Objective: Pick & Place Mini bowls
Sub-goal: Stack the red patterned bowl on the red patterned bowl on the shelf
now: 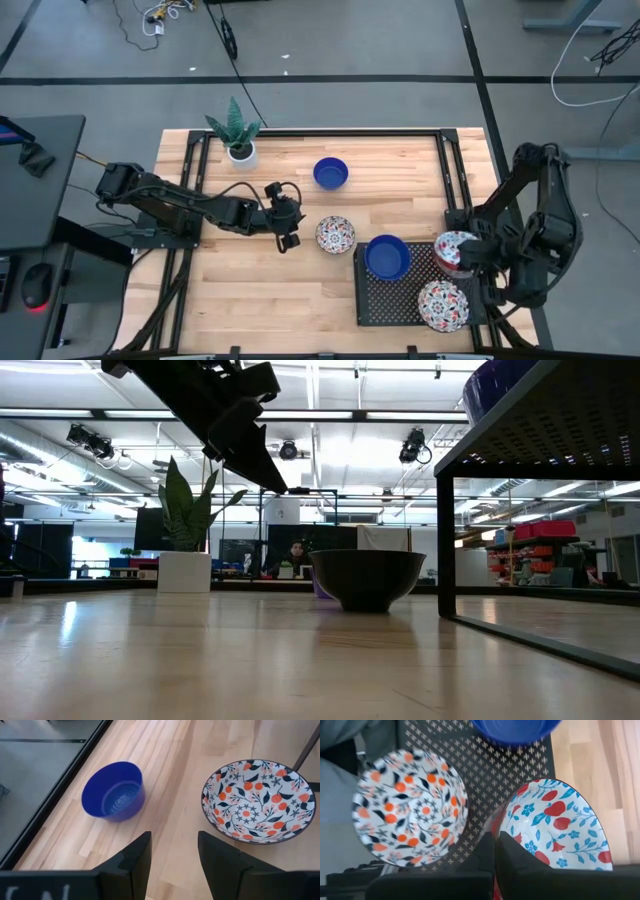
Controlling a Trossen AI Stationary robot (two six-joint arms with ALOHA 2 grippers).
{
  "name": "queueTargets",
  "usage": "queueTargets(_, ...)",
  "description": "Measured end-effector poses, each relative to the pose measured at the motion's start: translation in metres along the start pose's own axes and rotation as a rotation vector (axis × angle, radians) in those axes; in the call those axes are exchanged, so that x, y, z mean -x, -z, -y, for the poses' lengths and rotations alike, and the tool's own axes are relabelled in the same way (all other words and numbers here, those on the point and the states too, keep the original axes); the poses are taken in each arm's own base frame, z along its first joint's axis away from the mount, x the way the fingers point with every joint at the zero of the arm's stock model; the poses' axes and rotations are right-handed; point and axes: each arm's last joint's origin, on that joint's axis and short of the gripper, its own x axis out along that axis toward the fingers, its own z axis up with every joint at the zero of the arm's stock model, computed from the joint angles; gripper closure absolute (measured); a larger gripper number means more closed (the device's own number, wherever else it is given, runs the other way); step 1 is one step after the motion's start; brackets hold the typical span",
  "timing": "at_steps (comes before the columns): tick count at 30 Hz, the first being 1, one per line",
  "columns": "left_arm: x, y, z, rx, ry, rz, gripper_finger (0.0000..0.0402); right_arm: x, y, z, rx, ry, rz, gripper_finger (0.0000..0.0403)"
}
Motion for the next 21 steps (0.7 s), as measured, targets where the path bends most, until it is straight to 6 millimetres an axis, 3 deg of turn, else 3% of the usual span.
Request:
queueTargets(12,0.0,0.0,0.0,0.003,0.001,0.001,0.0236,-0.023,0.016,-0.001,-0.009,0.094,0.006,0.0403)
queueTargets(21,0.0,0.0,0.0,0.004,0.001,0.001,0.0236,-0.025,0.018,-0.001,-0.026,0.105,0.027,0.0403)
